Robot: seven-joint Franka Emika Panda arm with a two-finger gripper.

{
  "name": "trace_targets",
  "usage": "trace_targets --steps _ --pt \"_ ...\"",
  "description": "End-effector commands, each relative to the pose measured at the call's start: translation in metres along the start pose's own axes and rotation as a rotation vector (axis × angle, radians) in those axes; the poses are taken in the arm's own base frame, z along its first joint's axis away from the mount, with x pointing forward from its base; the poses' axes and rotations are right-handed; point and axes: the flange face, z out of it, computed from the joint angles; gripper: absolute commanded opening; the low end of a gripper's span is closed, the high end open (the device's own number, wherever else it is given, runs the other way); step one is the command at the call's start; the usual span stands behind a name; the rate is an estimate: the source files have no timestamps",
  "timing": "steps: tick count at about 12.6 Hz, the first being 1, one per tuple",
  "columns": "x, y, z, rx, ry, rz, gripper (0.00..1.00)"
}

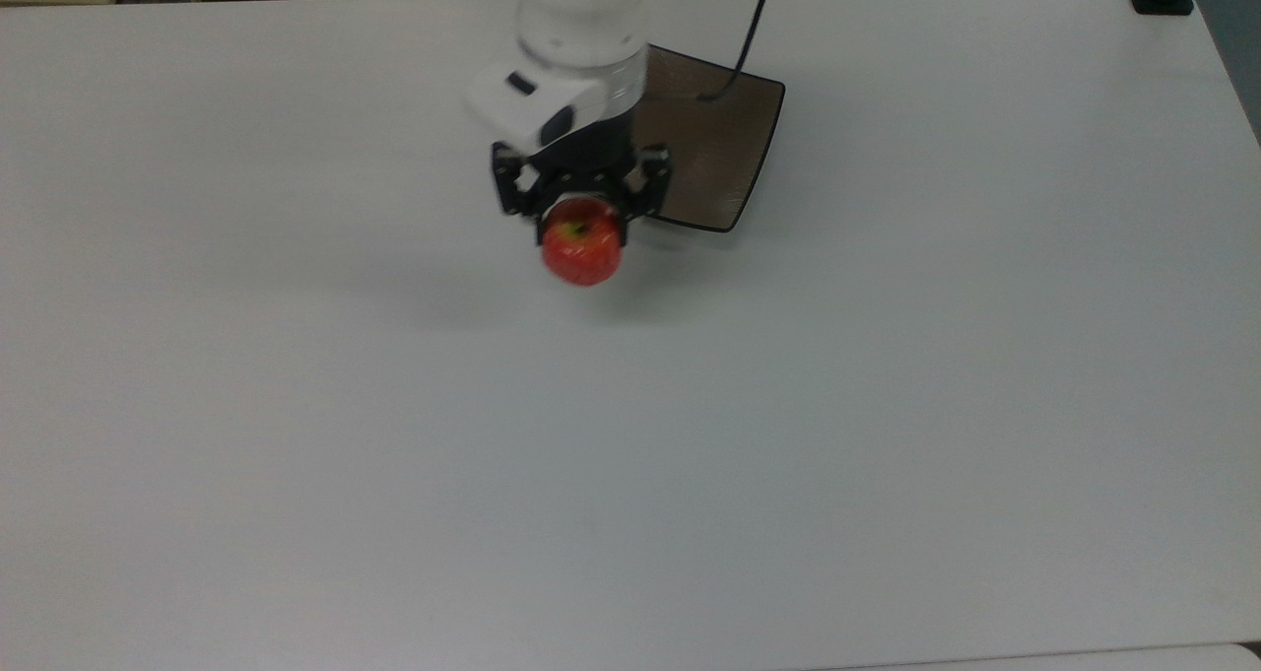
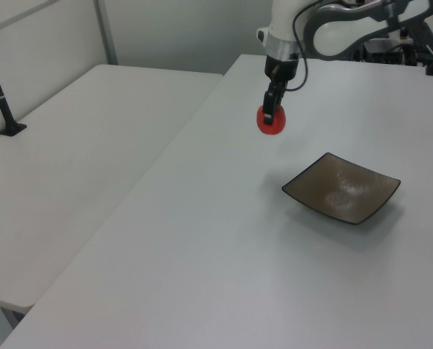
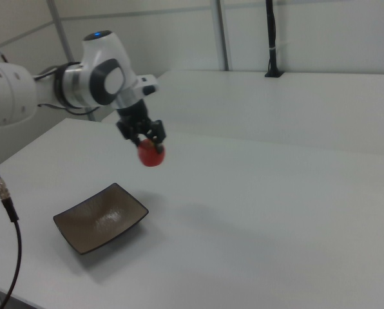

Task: Apples placed on a ceramic plate
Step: 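Lift the apple and carry it over the brown square plate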

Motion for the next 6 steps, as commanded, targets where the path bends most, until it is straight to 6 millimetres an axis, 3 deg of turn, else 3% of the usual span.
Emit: trace_targets --steps 1,4,6 --pt "-0.07 -0.055 -0.024 0.004 -0.067 -0.092 0.42" --pt "-0.111 -0.091 -0.005 -0.005 -0.19 -0.199 0.42" --pt "-0.127 -0.099 0.008 -0.012 -0.258 -0.261 0.42"
